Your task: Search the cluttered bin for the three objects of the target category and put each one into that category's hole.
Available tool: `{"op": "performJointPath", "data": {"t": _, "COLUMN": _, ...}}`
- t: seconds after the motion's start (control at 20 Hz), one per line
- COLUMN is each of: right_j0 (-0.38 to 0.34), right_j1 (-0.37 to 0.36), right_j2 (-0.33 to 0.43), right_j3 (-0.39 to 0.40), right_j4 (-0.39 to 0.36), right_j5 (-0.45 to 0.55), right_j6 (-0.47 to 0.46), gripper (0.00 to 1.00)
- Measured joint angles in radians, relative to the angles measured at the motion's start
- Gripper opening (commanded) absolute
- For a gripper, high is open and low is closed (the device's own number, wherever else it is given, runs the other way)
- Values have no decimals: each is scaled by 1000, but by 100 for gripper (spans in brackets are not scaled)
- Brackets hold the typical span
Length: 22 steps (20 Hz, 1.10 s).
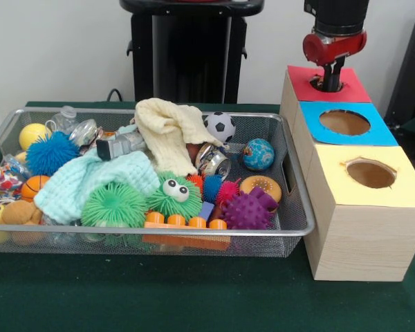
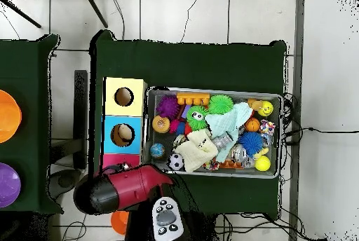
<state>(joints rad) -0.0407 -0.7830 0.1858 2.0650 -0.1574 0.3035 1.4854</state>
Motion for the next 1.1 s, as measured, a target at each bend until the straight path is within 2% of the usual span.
{"op": "performJointPath", "data": {"t": 0.55, "right_j0": 44, "right_j1": 56, "right_j2": -55, "right_j3": -28, "right_j4": 0, "right_j5": -12, "right_j6": 0, "gripper": 0}}
{"op": "performJointPath", "data": {"t": 1.1, "right_j0": 54, "right_j1": 50, "right_j2": -73, "right_j3": -29, "right_j4": 0, "right_j5": -11, "right_j6": 0, "gripper": 0}}
